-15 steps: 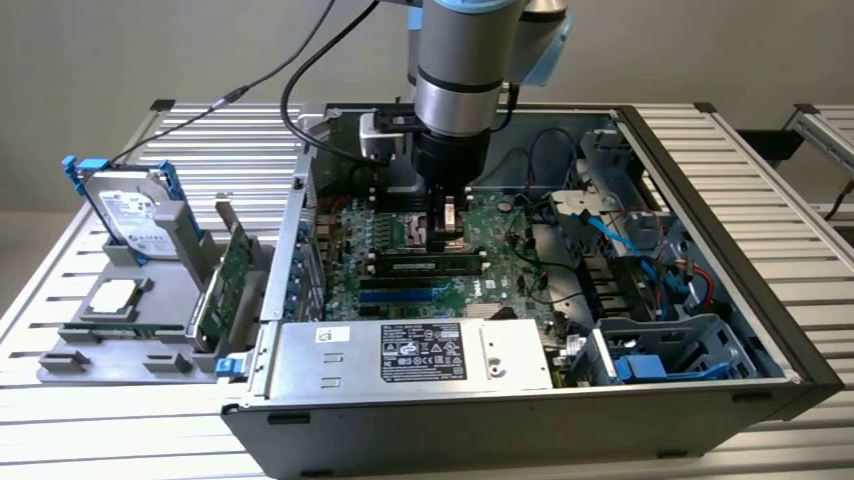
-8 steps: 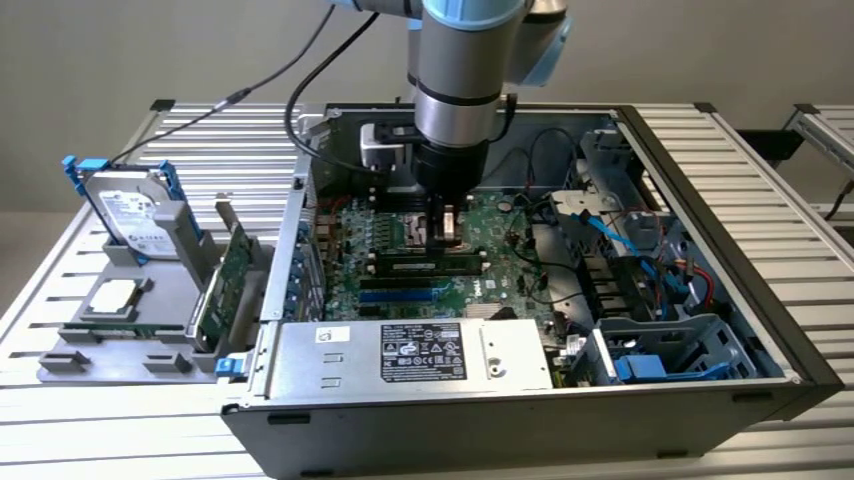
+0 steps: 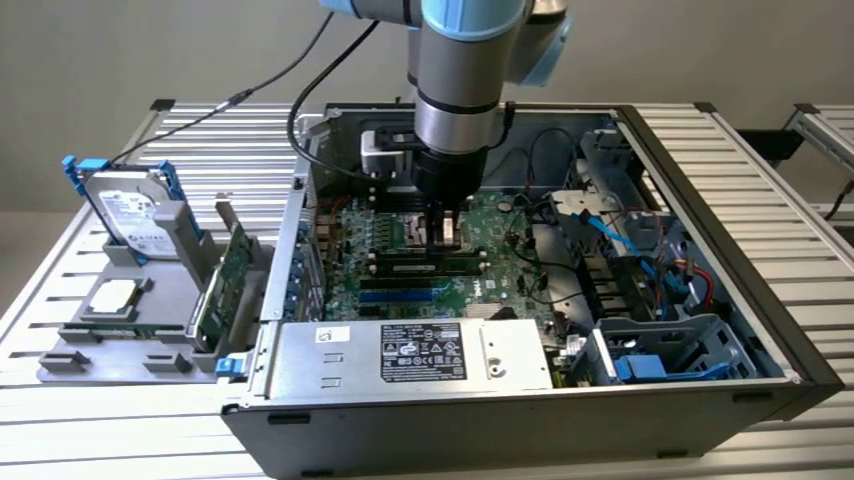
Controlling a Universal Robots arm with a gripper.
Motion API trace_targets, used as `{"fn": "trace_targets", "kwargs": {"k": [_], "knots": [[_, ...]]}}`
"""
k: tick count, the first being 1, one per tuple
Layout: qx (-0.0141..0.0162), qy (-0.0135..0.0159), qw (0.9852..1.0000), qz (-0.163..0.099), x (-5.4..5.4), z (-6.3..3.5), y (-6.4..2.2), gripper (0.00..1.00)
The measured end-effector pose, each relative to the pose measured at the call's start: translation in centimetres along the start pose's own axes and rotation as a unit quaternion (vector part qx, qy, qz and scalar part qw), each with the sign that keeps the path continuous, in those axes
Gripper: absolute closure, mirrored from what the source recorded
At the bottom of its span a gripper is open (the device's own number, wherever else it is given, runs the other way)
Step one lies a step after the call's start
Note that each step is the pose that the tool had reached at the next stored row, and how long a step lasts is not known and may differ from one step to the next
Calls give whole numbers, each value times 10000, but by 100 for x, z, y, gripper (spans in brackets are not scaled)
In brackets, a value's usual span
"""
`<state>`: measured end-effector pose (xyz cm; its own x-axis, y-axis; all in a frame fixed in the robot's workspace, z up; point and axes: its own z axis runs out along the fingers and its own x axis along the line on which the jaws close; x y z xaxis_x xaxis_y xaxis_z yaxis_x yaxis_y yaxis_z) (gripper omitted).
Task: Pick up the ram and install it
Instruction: 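Press down the ram until it locks into place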
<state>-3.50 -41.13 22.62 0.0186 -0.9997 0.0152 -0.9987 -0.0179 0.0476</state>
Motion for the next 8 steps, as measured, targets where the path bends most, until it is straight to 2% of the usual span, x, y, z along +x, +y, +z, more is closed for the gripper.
{"fn": "trace_targets", "kwargs": {"k": [7,8], "knots": [[-1,3,10000,0,0,5,0,89],[-3,22,10000,0,1,25,-1,89]]}}
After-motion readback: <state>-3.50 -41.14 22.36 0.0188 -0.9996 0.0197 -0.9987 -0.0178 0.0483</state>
